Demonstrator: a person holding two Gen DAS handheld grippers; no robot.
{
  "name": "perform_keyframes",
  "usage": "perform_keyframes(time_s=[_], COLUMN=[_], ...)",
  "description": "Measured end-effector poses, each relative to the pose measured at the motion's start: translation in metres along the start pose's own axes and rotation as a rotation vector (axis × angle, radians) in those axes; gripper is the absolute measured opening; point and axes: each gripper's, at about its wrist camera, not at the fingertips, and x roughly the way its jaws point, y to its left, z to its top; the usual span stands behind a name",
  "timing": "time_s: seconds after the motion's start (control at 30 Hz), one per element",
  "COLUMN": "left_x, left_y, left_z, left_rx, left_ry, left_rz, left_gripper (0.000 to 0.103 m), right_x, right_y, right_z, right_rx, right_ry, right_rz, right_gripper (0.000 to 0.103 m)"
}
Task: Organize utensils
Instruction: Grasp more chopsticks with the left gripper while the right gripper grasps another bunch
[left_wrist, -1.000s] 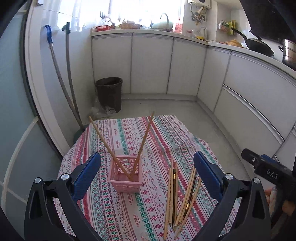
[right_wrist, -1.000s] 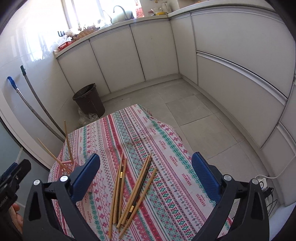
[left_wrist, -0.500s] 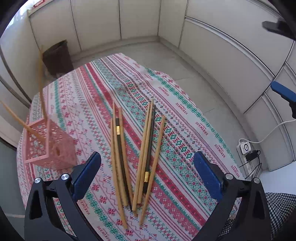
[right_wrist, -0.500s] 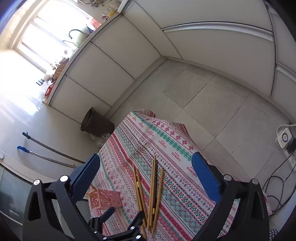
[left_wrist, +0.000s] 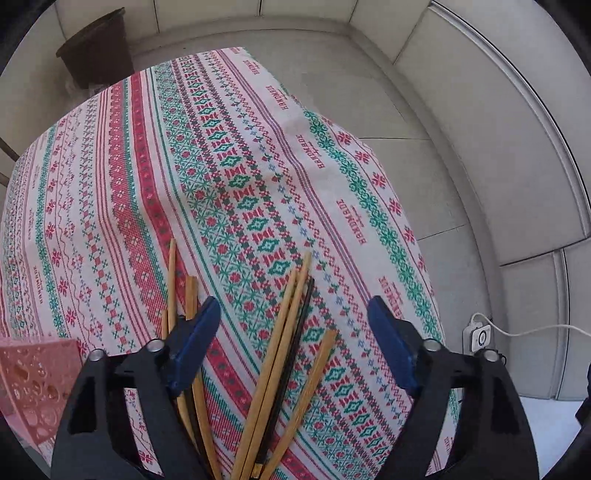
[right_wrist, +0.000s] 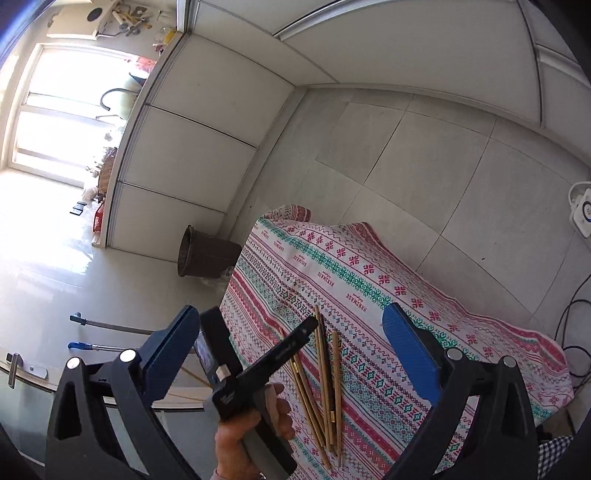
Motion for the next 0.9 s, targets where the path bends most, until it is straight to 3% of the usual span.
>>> perform_keyframes(time_s=[0.23, 0.5, 0.67, 0.8, 0.9], left_x=[0.022, 0.032, 0.034, 0.031, 0.030], left_y=[0.007, 0.008, 0.002, -0.011, -0.012], left_z=[0.021, 0.029, 0.010, -0.005, -0.009], left_rx=[-0.007, 0.025, 0.146, 0.231, 0.205], left_ry=[0.030, 0.054, 0.063, 0.073, 0.056], left_rz=[0.064, 0.074, 0.122, 0.141, 0.138], left_gripper=[0.044, 0.042, 0.017, 0.008, 0.005], right_x=[0.011, 0.016, 0.022, 0.027, 0.035], right_y=[0.000, -0.003, -0.002, -0.001, -0.002], right_z=[0.005, 0.008, 0.009, 0.007, 0.005], right_rx=[-0.019, -0.021, -0.026, -0.038, -0.054], right_ry=[0.028, 0.039, 0.047, 0.059, 0.070], right_rz=[0.000, -0.021, -0.039, -0.061, -0.100], right_gripper=[0.096, 0.096, 0.096, 0.096, 0.096])
